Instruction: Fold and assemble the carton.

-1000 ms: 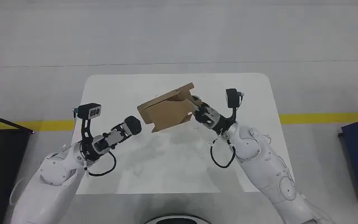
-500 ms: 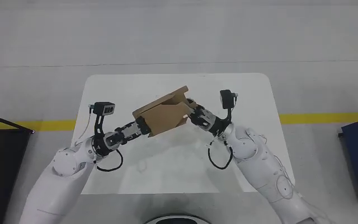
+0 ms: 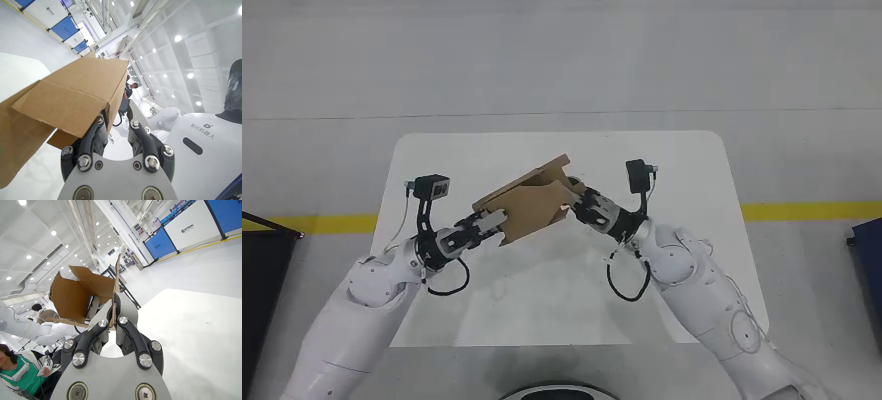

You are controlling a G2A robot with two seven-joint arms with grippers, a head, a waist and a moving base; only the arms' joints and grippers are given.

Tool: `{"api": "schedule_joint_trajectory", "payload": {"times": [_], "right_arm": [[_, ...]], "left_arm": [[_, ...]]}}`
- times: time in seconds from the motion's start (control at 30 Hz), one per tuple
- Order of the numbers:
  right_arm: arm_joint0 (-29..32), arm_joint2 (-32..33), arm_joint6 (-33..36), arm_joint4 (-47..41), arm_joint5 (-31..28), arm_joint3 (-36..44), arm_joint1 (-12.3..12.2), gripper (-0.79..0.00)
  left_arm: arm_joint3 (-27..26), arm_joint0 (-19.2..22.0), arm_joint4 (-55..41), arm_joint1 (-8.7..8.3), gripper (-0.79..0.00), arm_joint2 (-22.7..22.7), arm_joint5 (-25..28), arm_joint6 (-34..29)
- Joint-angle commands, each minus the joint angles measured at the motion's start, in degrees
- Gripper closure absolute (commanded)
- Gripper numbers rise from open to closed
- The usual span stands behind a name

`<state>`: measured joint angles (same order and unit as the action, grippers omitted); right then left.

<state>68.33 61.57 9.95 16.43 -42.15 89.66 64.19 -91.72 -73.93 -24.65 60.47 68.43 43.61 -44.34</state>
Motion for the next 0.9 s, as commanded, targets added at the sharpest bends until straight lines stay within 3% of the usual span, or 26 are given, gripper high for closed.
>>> {"api": "schedule_joint_trajectory", "payload": {"times": [0.0, 0.13, 0.17, 0.2, 0.23, 0.27, 0.43, 0.6, 0.67, 0.87], "right_arm": [[-0.12, -0.23, 0.04, 0.22, 0.17, -0.03, 0.14, 0.000], [-0.30, -0.59, 0.11, 0.47, 0.79, -0.23, 0.41, 0.000], [-0.29, -0.66, 0.09, 0.44, 1.02, -0.28, 0.48, -0.089], [-0.31, -0.73, 0.21, 0.41, 1.17, -0.29, 0.53, -0.329], [-0.31, -0.74, 0.25, 0.27, 1.26, -0.31, 0.58, -0.785], [-0.27, -0.74, 0.25, 0.03, 1.16, -0.32, 0.63, -0.785], [0.65, 0.75, -0.23, -2.45, -1.69, -0.51, 0.54, -0.785], [1.98, 4.50, -0.43, -9.55, -6.28, -2.34, -0.01, -0.785], [2.10, 4.62, -0.19, -10.58, -6.78, -2.44, -0.05, -0.785], [2.10, 4.62, -0.19, -10.58, -6.78, -2.44, -0.05, -0.785]], "left_arm": [[-0.12, -0.09, 3.71, 0.14, -0.219, 0.02, 1.11, 1.69], [-0.48, -0.31, 8.50, 0.61, -0.157, -0.55, 2.83, 5.95], [-0.59, -0.34, 9.00, 0.73, -0.117, -0.78, 3.19, 6.71], [-0.69, -0.35, 8.99, 0.84, -0.083, -1.02, 3.52, 7.35], [-0.67, -0.30, 8.91, 0.92, -0.043, -1.10, 3.82, 7.93], [-0.65, -0.29, 8.42, 0.99, 0.000, -1.23, 3.99, 8.32], [0.49, 0.19, 0.00, 0.91, 0.000, -0.75, 3.55, 6.67], [3.10, 2.05, -13.20, 0.29, 0.000, 0.83, -2.10, -2.11], [4.29, 3.19, -14.03, 0.08, 0.000, 1.66, -5.64, -3.53], [4.29, 3.19, -14.03, 0.08, 0.000, 1.66, -5.64, -3.53]]}}
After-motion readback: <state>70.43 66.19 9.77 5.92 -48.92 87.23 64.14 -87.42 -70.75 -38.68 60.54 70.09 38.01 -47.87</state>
